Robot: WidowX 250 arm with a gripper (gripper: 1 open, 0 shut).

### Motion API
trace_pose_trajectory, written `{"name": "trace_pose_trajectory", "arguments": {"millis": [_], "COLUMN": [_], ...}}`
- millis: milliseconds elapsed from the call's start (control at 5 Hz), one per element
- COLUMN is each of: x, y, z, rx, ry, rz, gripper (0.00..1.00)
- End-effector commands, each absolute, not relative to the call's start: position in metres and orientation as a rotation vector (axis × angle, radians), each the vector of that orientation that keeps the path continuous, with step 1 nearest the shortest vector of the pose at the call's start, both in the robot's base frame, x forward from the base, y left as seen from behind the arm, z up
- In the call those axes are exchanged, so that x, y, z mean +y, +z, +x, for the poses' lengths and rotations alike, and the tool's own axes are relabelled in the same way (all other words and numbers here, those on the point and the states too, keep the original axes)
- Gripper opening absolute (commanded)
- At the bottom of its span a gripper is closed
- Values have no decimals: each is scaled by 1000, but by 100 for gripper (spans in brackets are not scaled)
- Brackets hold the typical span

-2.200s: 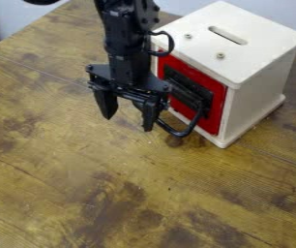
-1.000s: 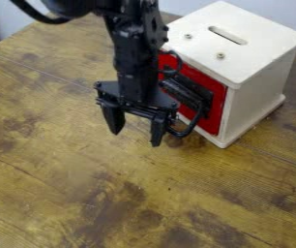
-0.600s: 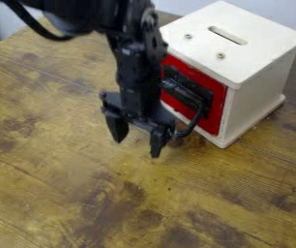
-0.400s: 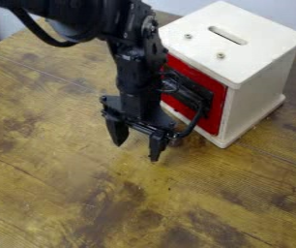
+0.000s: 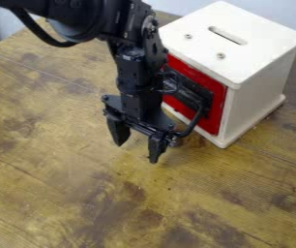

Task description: Close the drawer

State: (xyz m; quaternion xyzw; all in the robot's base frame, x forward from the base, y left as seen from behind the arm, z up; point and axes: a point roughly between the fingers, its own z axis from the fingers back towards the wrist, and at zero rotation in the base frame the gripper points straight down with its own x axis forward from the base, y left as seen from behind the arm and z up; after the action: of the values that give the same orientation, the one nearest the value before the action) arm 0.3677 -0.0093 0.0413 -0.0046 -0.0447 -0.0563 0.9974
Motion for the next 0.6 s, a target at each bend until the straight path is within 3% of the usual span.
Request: {"name": "trace_pose_trajectory", "arguments": {"millis": [0, 400], "x": [-15, -18], "y": [71, 74], "z": [380, 382], "rx": [-183, -191], "ry": [-196, -230], "rz": [-12, -6], "gripper": [100, 100]}}
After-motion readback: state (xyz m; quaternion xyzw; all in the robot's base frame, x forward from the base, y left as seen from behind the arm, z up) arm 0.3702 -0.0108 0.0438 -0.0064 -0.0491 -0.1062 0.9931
